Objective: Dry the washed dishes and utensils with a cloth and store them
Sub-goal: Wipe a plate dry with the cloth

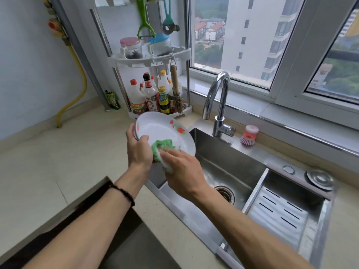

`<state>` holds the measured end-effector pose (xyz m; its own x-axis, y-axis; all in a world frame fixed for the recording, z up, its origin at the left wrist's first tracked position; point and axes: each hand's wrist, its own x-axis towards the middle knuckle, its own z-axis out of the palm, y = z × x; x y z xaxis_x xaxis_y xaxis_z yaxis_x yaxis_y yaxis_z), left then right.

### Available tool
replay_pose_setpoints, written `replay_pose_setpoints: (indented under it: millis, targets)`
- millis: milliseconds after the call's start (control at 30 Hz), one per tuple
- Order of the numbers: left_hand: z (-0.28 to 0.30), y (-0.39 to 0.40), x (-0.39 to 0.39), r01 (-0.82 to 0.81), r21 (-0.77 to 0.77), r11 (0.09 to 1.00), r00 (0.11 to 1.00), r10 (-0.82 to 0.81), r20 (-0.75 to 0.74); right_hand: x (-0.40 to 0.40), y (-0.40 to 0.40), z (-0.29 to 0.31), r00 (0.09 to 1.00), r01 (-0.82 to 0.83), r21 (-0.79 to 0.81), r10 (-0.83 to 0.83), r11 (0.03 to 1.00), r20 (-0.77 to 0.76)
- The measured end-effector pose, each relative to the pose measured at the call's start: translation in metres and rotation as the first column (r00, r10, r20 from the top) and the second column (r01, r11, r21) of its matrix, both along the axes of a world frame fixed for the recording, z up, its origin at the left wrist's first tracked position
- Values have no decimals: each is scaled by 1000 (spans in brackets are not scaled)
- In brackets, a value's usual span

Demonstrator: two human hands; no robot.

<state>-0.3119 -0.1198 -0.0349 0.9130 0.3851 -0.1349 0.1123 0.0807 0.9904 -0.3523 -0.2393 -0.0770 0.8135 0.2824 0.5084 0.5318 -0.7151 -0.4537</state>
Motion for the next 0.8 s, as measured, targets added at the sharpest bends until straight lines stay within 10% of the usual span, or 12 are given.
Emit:
replay_pose_setpoints:
  millis: [167, 633, 800]
  targets:
    - [14, 10, 1, 88, 213, 973, 993, -102, 55, 7, -33, 0, 879, -134, -118, 63, 984, -473]
    - [19, 15, 12, 102, 198, 975, 992, -114, 48, -5, -14, 14, 854, -213, -23, 175, 977, -489]
    - [15, 13, 4, 114, 232, 966, 989, -132, 62, 9, -27, 5, 826, -115, -215, -27, 970, -563]
